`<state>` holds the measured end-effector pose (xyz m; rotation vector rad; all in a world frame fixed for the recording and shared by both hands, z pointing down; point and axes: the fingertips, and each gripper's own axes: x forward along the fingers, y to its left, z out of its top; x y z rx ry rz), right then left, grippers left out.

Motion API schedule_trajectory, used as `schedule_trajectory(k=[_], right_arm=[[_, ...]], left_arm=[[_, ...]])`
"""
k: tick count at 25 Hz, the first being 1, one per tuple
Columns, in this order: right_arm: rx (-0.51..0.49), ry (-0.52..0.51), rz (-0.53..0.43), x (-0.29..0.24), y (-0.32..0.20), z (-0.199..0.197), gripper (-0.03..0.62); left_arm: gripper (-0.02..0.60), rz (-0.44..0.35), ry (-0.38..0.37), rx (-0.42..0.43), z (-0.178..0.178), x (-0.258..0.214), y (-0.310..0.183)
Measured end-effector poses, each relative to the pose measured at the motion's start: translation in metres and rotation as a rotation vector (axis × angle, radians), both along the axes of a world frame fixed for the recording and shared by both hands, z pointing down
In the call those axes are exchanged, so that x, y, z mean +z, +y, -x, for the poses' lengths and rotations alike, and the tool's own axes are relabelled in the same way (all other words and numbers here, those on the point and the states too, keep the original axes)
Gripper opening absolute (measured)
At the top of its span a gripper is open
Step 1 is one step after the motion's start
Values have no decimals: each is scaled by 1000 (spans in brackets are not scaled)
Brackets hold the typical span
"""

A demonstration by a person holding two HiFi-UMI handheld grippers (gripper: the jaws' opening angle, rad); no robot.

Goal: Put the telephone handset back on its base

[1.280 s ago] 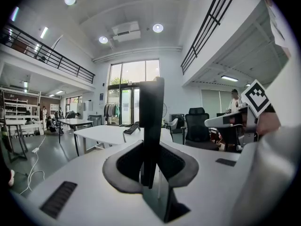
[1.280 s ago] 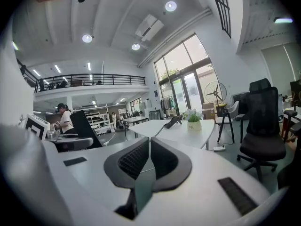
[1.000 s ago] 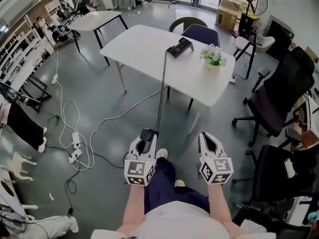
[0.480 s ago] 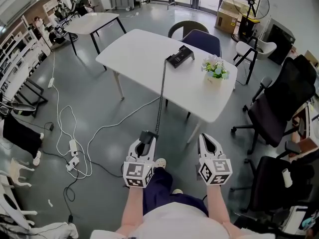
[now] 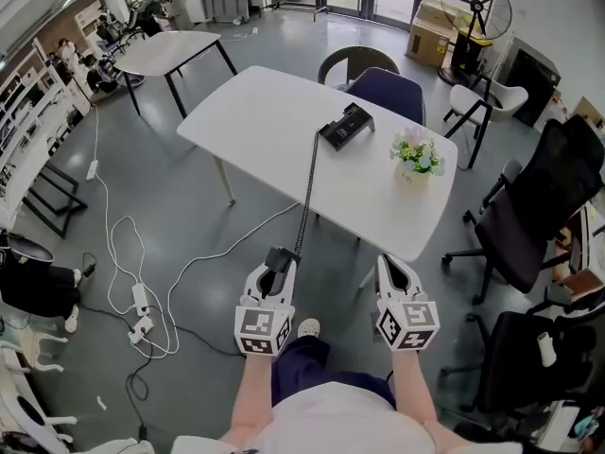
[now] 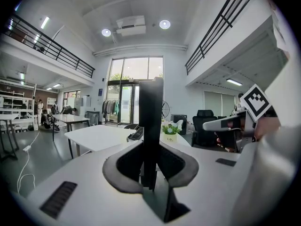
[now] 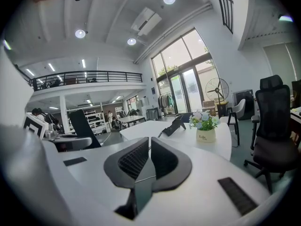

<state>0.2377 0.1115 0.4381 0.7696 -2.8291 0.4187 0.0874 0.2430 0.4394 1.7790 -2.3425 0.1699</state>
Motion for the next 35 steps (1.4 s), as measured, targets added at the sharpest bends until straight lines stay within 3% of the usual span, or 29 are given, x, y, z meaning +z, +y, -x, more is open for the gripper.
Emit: schedule_trajectory(k=[19, 35], right_arm=[[62, -11, 24, 7, -24, 105, 38], [118, 65, 55, 28, -15, 98, 38]], left_arm=[[86, -12, -4, 106, 98, 3, -37], [86, 23, 54, 121, 109, 26, -23]])
